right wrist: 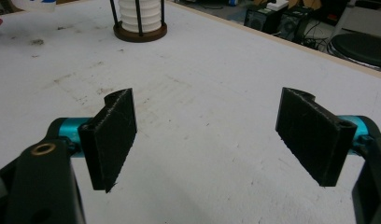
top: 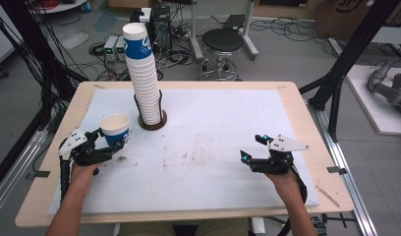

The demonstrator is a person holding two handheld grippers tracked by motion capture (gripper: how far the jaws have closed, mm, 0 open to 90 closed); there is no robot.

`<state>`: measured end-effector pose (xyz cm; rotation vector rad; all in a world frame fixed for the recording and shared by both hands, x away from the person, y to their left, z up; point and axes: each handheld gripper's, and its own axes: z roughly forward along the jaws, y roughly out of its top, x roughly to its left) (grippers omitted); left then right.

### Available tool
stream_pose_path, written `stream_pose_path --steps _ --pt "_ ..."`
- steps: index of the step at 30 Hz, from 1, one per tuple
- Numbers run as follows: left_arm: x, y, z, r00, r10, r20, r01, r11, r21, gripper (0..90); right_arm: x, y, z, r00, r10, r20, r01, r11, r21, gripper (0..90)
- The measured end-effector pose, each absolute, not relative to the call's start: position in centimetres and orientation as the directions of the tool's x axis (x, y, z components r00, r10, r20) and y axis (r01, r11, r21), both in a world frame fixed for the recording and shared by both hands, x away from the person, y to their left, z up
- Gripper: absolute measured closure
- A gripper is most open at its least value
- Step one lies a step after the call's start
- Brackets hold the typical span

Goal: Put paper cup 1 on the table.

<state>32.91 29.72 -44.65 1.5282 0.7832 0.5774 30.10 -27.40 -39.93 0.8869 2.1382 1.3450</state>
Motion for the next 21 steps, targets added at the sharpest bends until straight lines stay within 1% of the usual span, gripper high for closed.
stream_pose_path --steps 2,5,10,15,17,21 --pt "33.01 30.03 -45.01 0.630 0.771 -0.093 0.165 -0.016 0.986 26.3 30.07 -27.44 -39.95 -0.684 0.728 -0.040 0.279 0.313 0.908 21.0" --pt "33.23 30.04 -45.43 0.612 0.787 -0.078 0.198 -0.057 0.979 26.4 30.12 -27.44 -39.92 -0.686 0.726 -0.044 0.275 0.314 0.909 21.0" --pt "33.26 29.94 -45.40 0.595 0.800 -0.073 0.206 -0.064 0.977 26.5 30.07 -27.41 -39.91 -0.687 0.726 -0.039 0.278 0.312 0.909 21.0" --pt "33.21 29.76 -45.30 0.568 0.822 -0.045 0.234 -0.109 0.966 26.5 30.05 -27.41 -39.92 -0.688 0.725 -0.037 0.279 0.312 0.908 21.0" --pt "33.25 29.71 -45.23 0.551 0.833 -0.044 0.266 -0.125 0.956 26.0 30.06 -27.42 -39.89 -0.689 0.724 -0.038 0.278 0.312 0.908 21.0" --pt "33.20 29.30 -45.18 0.531 0.847 -0.011 0.321 -0.189 0.928 26.0 30.07 -27.49 -39.93 -0.688 0.725 -0.037 0.281 0.312 0.908 21.0"
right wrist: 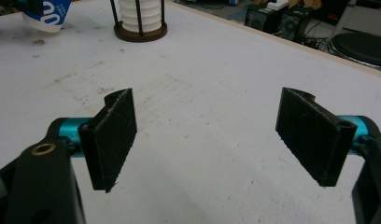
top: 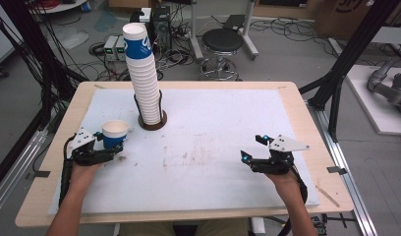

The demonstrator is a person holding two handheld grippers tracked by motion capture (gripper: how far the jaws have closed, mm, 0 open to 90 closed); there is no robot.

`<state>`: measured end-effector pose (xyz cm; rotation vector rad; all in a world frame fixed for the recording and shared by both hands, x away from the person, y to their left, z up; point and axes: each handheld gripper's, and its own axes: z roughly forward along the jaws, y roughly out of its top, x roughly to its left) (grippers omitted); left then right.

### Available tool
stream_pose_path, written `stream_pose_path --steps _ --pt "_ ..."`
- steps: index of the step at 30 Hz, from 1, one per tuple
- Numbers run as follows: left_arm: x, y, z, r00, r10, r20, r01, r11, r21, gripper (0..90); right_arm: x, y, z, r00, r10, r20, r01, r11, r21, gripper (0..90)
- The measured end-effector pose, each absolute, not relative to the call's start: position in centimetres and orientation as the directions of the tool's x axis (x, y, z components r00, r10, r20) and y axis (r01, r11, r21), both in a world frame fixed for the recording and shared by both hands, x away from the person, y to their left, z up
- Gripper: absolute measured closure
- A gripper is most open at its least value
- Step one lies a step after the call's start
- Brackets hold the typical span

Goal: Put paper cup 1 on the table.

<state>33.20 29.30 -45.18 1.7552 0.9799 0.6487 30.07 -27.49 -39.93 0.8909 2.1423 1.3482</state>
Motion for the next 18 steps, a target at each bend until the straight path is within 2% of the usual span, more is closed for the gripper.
stream_pose_path --steps 18 --pt "31.1 30.7 -45.1 0.538 0.842 -0.019 0.401 -0.237 0.885 24.8 29.8 -27.7 -39.8 -0.686 0.727 -0.034 0.282 0.308 0.909 21.0"
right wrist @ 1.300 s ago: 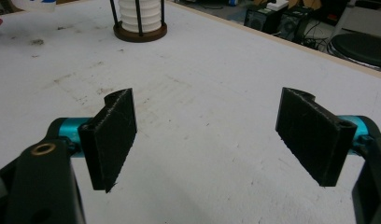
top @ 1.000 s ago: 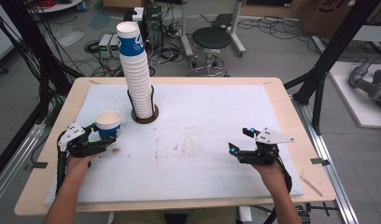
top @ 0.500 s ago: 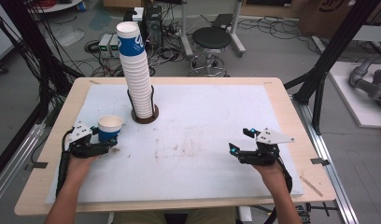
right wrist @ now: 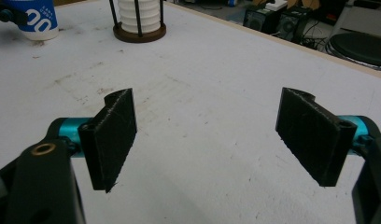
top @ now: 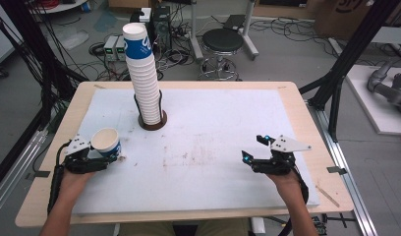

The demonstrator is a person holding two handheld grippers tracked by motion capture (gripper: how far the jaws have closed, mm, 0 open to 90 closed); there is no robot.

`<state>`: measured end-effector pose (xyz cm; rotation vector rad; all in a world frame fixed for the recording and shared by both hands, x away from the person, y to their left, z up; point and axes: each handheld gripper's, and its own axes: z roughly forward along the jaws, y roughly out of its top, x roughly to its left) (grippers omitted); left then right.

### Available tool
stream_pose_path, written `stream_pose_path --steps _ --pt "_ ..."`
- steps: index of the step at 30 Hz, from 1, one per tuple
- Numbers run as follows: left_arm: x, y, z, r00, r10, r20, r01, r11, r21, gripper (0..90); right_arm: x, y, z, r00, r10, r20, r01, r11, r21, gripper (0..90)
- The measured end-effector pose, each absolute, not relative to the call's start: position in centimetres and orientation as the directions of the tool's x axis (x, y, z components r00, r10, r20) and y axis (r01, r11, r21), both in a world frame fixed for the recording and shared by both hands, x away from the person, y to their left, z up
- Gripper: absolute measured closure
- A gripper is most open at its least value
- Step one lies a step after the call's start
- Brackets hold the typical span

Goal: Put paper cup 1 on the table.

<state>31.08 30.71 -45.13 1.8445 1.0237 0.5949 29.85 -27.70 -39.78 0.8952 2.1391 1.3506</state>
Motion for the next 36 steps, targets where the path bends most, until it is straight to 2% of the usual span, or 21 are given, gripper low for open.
stream_pose_path --steps 7,9,15,20,28,36 --pt "30.7 30.9 -45.2 0.525 0.850 -0.035 0.409 -0.216 0.887 21.8 29.9 -27.5 -39.8 -0.690 0.723 -0.036 0.280 0.313 0.908 21.0" --pt "30.6 31.1 -45.2 0.511 0.858 -0.049 0.417 -0.197 0.887 16.6 29.9 -27.5 -39.8 -0.690 0.723 -0.035 0.281 0.313 0.907 21.0" --pt "30.0 31.5 -45.0 0.511 0.856 -0.080 0.418 -0.166 0.893 16.2 29.9 -27.7 -39.8 -0.688 0.725 -0.034 0.283 0.311 0.907 21.0" --pt "28.6 32.0 -44.5 0.527 0.847 -0.067 0.403 -0.180 0.897 16.2 29.8 -27.9 -39.8 -0.684 0.729 -0.027 0.290 0.306 0.907 21.0" --pt "26.9 33.3 -42.7 0.498 0.861 -0.104 0.315 -0.068 0.947 16.4 29.7 -27.9 -39.8 -0.681 0.731 -0.032 0.287 0.307 0.907 21.0" --pt "26.6 32.3 -40.3 0.544 0.829 -0.128 0.216 0.009 0.976 16.4 29.7 -28.1 -39.9 -0.677 0.736 -0.032 0.293 0.308 0.905 21.0"
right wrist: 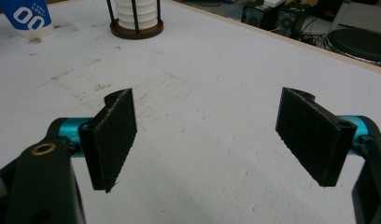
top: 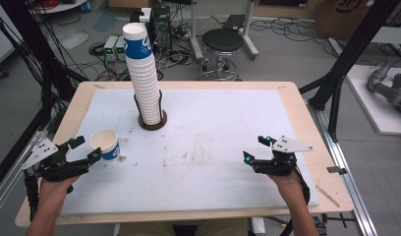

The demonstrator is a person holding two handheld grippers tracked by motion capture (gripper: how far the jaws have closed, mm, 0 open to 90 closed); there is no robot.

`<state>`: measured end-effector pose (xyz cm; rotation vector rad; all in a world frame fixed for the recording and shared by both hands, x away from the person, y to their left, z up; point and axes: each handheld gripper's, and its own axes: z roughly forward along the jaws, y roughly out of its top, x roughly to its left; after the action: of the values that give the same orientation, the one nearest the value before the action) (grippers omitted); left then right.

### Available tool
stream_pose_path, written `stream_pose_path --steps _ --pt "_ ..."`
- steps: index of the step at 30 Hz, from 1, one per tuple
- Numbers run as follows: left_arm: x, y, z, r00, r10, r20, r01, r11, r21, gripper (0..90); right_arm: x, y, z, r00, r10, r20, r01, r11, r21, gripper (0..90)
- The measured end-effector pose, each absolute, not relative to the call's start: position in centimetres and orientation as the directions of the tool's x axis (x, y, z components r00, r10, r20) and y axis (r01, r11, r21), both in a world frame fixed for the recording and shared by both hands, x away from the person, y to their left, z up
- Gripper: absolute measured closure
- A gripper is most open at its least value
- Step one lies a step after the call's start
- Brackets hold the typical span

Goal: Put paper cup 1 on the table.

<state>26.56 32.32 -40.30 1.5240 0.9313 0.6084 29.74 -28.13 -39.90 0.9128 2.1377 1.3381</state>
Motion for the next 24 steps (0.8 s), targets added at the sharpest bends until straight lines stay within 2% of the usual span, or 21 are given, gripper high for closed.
stream_pose_path --steps 10,24 --pt "27.6 29.0 -38.6 0.632 0.758 -0.163 0.155 0.082 0.984 16.4 29.8 -28.7 -39.9 -0.664 0.748 -0.024 0.310 0.304 0.901 21.0" --pt "29.4 26.2 -38.0 0.682 0.721 -0.128 0.127 0.055 0.990 16.6 30.1 -28.8 -39.4 -0.649 0.760 -0.023 0.305 0.288 0.908 21.0"
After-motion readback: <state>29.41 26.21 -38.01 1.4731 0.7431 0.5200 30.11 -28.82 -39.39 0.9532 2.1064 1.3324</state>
